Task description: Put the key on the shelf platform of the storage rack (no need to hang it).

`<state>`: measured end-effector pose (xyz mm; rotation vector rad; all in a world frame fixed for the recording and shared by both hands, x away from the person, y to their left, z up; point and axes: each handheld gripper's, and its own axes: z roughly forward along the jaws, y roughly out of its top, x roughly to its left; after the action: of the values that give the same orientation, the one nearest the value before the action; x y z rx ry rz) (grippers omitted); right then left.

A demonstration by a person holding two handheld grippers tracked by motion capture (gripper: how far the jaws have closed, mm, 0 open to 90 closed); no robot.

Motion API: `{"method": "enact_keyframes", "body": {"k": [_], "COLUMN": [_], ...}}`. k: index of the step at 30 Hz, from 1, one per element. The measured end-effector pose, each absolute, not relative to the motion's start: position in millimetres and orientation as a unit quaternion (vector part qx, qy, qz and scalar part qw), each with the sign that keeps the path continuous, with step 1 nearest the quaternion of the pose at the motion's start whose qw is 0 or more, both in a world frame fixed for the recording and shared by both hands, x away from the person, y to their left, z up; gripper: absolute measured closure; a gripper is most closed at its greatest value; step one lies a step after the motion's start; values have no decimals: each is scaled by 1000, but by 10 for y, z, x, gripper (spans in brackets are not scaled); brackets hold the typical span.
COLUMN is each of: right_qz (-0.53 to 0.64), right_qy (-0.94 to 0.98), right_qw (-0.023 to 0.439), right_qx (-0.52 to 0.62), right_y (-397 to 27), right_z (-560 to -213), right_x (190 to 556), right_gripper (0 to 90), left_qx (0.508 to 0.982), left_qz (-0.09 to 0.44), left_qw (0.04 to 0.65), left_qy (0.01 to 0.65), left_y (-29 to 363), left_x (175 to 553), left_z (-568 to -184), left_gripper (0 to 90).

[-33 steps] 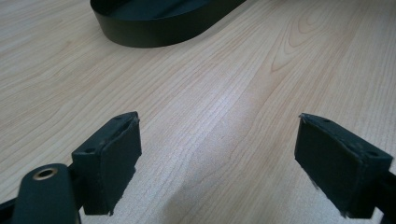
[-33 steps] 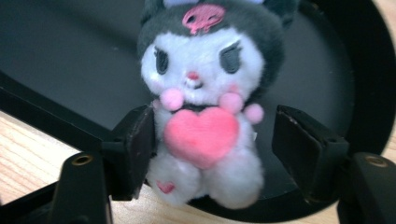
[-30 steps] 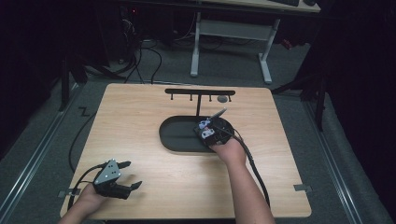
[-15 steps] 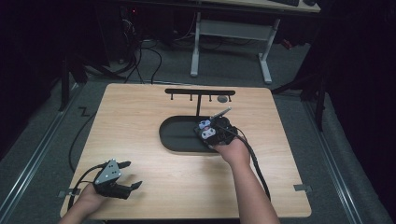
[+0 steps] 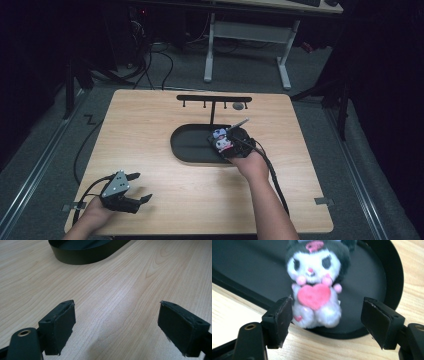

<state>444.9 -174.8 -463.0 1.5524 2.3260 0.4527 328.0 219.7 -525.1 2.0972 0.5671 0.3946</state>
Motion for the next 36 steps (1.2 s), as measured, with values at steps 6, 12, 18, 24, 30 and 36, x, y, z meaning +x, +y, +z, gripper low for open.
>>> {"method": "enact_keyframes", "body": {"k": [6,12,18,24,30,36], "right_qz": [182,210,241,296,347,357], "right_qy": [806,793,783,769,743,742], "right_qw": [165,180,182,192,221,252], "right_qx": [539,543,544,533,528,508], "right_y": [-1866,-2013,-2184,-2328,-2379,-2397], "right_z": [-4672,-4681,-4733,-4850,-5001,-5136], "right_x": [4314,4183,3984,3655,3263,2867], "right_gripper": [248,243,244,224,202,159], "left_qx": [848,849,849,850,850,851], "left_qz": [161,161,160,160,161,158], "left_qw": [450,448,447,446,445,443], "left_qy": [230,231,231,232,232,232], "left_y": [2196,2195,2194,2194,2191,2186], "left_x": [3279,3280,3282,3283,3283,3292], "left_z": [-5251,-5252,-5251,-5252,-5253,-5253], "left_gripper": [155,156,155,155,155,156]}}
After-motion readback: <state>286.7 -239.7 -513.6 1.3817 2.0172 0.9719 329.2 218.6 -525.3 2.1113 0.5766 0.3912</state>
